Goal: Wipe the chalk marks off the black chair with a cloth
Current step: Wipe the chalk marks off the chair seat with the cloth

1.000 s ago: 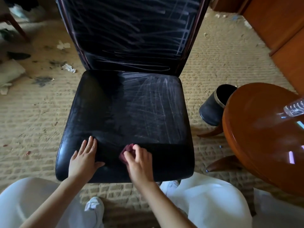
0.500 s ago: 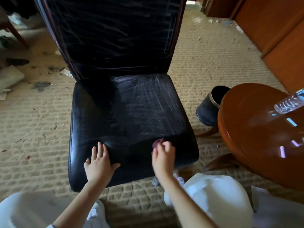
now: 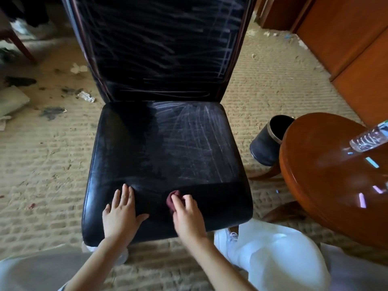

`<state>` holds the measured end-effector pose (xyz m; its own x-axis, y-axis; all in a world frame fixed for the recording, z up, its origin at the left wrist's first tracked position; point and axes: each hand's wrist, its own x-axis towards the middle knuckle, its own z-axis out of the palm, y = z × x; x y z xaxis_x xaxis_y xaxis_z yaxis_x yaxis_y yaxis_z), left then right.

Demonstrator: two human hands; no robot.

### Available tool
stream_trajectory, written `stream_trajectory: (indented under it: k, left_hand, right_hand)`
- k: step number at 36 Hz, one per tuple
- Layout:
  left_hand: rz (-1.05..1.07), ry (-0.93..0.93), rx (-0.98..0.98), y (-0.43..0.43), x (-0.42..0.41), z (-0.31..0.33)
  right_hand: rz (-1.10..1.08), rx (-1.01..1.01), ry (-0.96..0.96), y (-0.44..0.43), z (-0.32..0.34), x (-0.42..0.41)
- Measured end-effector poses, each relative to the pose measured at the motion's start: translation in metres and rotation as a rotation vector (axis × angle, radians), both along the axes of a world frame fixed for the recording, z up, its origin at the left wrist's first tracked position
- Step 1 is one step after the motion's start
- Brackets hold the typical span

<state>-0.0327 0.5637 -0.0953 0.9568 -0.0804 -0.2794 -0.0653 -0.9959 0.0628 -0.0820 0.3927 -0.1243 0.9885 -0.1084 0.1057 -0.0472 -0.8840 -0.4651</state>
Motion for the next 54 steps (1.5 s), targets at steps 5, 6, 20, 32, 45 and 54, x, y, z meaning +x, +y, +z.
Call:
stream_trajectory:
  k: [5, 6, 20, 32, 45, 54]
  left_hand:
    - [0.000, -0.012, 0.016, -0.005, -0.004, -0.002]
    - [0.002, -0.011, 0.016, -0.007, -0.005, -0.002]
    - [0.058, -0.019, -0.074, -0.013, -0.009, -0.006]
    - [-0.003, 0.039, -0.097, -0.005, 0.026, -0.001]
    - [-0.045, 0.143, 0.001, -0.017, 0.036, 0.004]
    - [-0.056, 0.145, -0.002, -0.015, 0.037, 0.006]
  right_hand:
    - [-0.391, 0.098, -0.025, -0.098, 0.020, 0.010]
    - [-0.482, 0.069, -0.020, -0.121, 0.021, 0.011]
    - [0.057, 0.059, 0.131, 0.053, 0.006, 0.025]
    - [-0.201, 0.061, 0.010, -0.089, 0.017, 0.033]
    - [-0.348, -0.179, 0.070, -0.068, 0.009, 0.050]
    - [0.166, -0.166, 0.269, -0.002, 0.035, 0.054]
